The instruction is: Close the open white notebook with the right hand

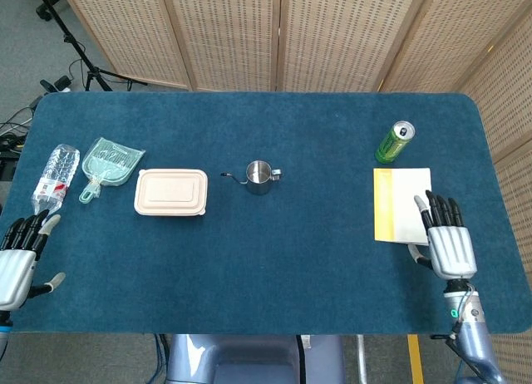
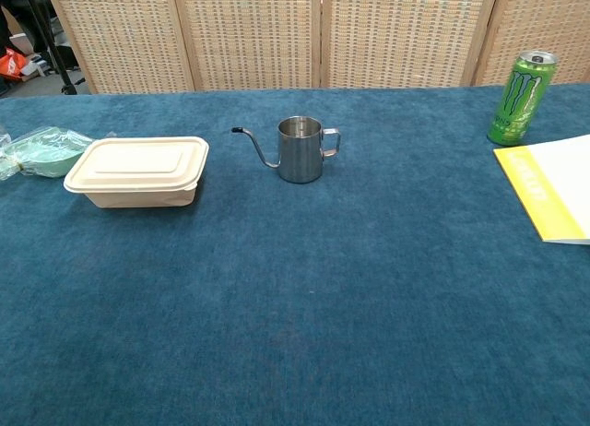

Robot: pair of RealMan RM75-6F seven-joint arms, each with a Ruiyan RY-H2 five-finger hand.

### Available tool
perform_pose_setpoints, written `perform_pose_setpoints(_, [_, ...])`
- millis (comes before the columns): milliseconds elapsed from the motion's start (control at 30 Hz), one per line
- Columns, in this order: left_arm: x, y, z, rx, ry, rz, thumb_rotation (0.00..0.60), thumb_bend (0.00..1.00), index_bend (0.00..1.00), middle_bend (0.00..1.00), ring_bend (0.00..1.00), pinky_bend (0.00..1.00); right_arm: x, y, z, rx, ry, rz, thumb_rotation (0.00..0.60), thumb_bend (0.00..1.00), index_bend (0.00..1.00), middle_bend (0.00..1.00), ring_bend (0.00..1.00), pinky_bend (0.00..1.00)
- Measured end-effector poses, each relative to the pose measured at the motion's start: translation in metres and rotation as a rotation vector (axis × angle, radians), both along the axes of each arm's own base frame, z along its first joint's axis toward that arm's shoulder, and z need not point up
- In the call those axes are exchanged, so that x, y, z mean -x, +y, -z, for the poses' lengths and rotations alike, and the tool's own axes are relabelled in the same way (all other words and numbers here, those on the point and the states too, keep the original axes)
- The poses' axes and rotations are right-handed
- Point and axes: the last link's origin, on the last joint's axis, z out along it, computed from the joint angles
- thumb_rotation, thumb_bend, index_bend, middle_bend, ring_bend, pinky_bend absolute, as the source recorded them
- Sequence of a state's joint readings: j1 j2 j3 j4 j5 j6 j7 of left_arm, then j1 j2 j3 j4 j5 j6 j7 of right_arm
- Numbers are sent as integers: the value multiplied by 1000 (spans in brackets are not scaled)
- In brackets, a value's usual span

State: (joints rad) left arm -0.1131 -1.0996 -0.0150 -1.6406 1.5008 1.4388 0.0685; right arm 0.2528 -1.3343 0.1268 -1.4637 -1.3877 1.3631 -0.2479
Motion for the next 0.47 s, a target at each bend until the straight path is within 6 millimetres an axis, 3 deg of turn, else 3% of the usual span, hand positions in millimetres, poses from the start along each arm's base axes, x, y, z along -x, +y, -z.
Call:
perform_pose_setpoints(133, [2, 1, 1, -3, 5, -10, 600, 179, 0, 0, 0, 0, 14, 18, -11, -25, 47, 11, 600, 311, 0, 0, 0, 0])
perform_pose_setpoints(467, [10, 9, 5, 3, 12, -49, 600, 179, 0, 0, 0, 0, 33, 39, -25, 4, 36, 39, 600, 311, 0, 0, 0, 0])
